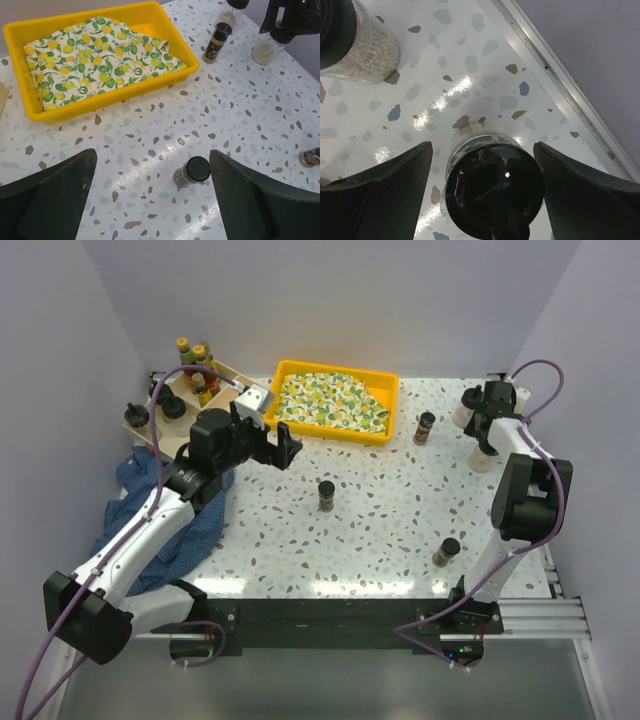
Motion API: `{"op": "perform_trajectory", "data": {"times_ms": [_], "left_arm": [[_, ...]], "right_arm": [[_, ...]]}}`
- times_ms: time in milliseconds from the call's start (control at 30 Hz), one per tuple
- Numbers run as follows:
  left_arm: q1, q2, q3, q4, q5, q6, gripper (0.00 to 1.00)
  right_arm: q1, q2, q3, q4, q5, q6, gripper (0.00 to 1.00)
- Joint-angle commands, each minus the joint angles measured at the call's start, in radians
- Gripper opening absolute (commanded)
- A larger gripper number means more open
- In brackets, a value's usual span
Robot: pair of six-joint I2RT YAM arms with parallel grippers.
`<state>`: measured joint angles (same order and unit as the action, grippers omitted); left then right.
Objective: Organize the condiment bottles
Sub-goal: Move the bottle to the center of the board.
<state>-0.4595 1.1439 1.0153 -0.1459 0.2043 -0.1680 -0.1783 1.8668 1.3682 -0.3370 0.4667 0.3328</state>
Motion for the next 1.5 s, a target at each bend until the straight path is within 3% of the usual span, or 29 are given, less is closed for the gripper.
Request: {"op": "perform_trajectory", "data": {"times_ms": [0,67,167,367,767,1100,1200,1367,1467], "left_arm": [[0.001,-0.019,0.003,0.04,-0.02,0.013,1.0],[0.001,-0.022,0.005,0.04,-0.025,0.013,1.0],[0.001,-0.027,0.002,0.042,-0.034,0.015,1.0],[0.001,-0.047,0.0,0.04,-0.06,0.018,1.0],[0.001,-0.07,-0.014,0.042,-0.089,0.015,1.0],[0.001,-0.078,-0.023,0.043,-0.126,0.009,1.0],[0.001,-0.078,-0.026,0.045,-0.131,0.01,1.0],[0.001,-0.079,-0.023,0.039,-0.123,0.015,1.0],[0.001,-0.096,-0.026,0.048,-0.091,0.012,1.0]], "right_arm": [[-0.01,-0.024,0.016,0.043,-0.02,0.009,0.72],[-0.01,-0.04,0.002,0.052,-0.033,0.011,0.59],[-0.006,-0.072,-0.015,0.036,-0.068,0.011,0.52],[0.078,-0.149,-0.053,-0.043,-0.112,0.012,0.49],[0.414,-0.457,-0.299,-0.066,-0.158,-0.017,0.48],[0.717,-0.684,-0.477,-0.111,-0.088,0.087,0.47],[0.857,-0.705,-0.532,-0.117,-0.06,0.142,0.47],[0.991,-0.727,-0.633,-0.071,-0.002,0.218,0.5],[1.065,-0.725,-0.644,-0.046,0.015,0.258,0.57]]}}
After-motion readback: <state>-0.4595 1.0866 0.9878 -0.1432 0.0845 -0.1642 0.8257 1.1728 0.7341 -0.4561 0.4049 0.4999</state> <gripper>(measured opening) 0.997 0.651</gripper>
